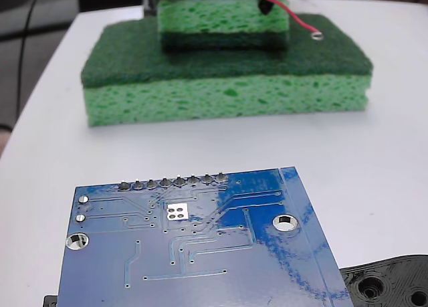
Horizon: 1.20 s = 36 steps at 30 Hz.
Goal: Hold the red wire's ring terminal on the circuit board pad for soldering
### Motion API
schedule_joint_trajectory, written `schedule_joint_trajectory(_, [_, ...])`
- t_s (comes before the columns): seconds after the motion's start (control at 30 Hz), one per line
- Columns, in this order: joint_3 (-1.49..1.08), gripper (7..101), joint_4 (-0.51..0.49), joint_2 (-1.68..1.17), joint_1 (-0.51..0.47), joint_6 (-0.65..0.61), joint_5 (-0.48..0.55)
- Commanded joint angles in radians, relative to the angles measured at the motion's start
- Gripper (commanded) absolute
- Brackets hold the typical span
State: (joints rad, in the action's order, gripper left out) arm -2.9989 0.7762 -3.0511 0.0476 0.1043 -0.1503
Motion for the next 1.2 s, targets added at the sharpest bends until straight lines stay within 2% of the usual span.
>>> schedule_joint_trajectory(0.03, [0.005,100.3,-0.005,-0.003,-0.006,-0.034,0.058])
schedule_joint_trajectory(0.47, [0.005,100.3,-0.005,-0.003,-0.006,-0.026,0.054])
schedule_joint_trajectory(0.73, [0.009,100.3,-0.006,-0.003,-0.086,-0.029,0.117])
schedule_joint_trajectory(0.93, [0.06,100.3,0.002,0.0,-0.086,-0.02,0.104])
schedule_joint_trajectory(1.2, [0.195,100.3,-0.051,0.144,-0.1,-0.015,0.064])
